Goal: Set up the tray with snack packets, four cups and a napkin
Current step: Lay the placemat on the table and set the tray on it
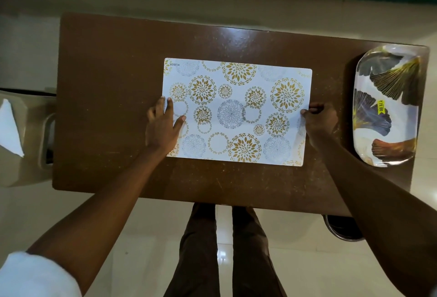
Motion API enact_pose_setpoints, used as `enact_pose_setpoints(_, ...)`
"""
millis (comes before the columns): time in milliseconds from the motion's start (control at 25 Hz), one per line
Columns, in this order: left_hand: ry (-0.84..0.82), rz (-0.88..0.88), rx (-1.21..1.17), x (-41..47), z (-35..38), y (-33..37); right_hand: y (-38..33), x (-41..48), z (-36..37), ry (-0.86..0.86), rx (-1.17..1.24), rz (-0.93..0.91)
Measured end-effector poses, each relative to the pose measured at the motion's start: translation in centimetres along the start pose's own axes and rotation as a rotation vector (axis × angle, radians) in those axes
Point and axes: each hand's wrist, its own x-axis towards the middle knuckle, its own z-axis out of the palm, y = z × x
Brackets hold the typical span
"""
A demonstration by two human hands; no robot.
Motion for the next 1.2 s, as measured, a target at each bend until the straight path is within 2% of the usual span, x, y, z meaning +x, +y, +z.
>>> enact_pose_setpoints(640,-0.029,0.016,-0.02,-0.4,0.0,-0.2,0.3,0.5,-0.2,-0.011,0.015,-0.028)
enact_pose_setpoints(920,-0.064,0.037,0.026,-0.7,-0.3,-0.3,-0.4,-0.7,-1.1,-0.024,-0.068,-0.063)
enact_pose_setpoints(1200,-0.056,0.035,0.012,-0.7,-0.9,0.2,-0.5,-0.4,-1.0,-0.048,-0.021,-0.084)
